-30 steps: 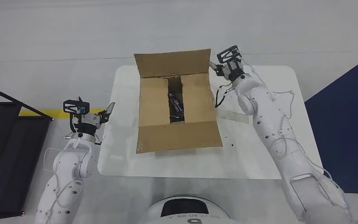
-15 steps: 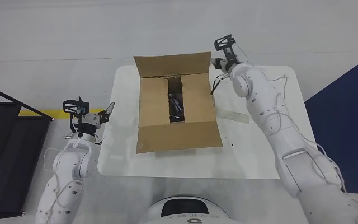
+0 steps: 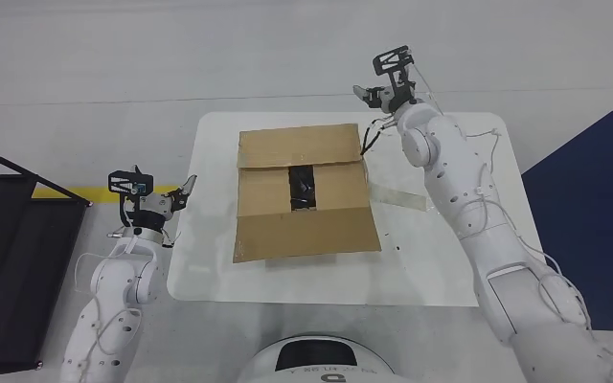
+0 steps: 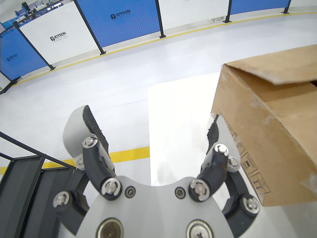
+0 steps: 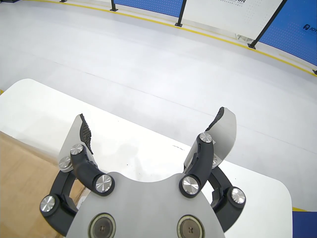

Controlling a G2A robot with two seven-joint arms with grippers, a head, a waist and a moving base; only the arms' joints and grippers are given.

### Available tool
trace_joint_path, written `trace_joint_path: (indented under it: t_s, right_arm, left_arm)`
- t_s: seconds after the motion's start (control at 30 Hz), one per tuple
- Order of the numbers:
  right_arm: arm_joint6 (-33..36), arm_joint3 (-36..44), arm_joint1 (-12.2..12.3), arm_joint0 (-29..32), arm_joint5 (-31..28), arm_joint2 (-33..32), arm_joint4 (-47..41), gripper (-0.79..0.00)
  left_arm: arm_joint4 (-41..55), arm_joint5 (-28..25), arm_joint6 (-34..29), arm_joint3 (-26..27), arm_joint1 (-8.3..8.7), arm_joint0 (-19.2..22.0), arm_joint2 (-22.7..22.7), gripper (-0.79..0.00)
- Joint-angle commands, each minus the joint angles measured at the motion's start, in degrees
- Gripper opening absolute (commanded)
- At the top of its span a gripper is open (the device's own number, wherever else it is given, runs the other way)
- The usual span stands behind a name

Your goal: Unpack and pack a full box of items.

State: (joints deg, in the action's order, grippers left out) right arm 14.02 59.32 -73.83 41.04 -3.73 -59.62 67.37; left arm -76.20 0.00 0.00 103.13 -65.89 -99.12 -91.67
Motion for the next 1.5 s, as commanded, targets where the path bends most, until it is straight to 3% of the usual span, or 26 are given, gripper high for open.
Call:
trace_joint_path:
  t_s: [0.0,0.37,0.47,0.67,0.83,1.03,1.2,1.47]
  right_arm:
    - [0.0,0.01,0.0,0.0,0.0,0.0,0.0,0.0]
    - [0.0,0.01,0.0,0.0,0.0,0.0,0.0,0.0]
    - [-0.44,4.34,-0.06,3.24,-9.95,-2.04,-11.81,0.0]
    - [5.04,10.6,2.19,8.69,-31.25,-8.31,-22.54,0.0]
    - [16.6,15.74,4.38,11.97,-47.86,-9.87,-22.15,0.0]
    - [21.62,18.28,5.22,13.63,-46.31,-9.1,-17.4,0.0]
    - [23.21,21.27,5.56,14.45,-37.65,-8.12,-6.12,0.0]
    - [22.53,22.0,5.62,14.24,-31.93,-5.37,4.36,0.0]
  left_arm:
    - [0.0,0.0,0.0,0.0,0.0,0.0,0.0,0.0]
    - [0.0,0.0,0.0,0.0,0.0,0.0,0.0,0.0]
    - [0.0,0.0,0.0,0.0,0.0,0.0,0.0,0.0]
    - [0.0,0.0,0.0,0.0,0.0,0.0,0.0,0.0]
    - [0.0,0.0,0.0,0.0,0.0,0.0,0.0,0.0]
    - [0.0,0.0,0.0,0.0,0.0,0.0,0.0,0.0]
    - [0.0,0.0,0.0,0.0,0.0,0.0,0.0,0.0]
    - [0.0,0.0,0.0,0.0,0.0,0.0,0.0,0.0]
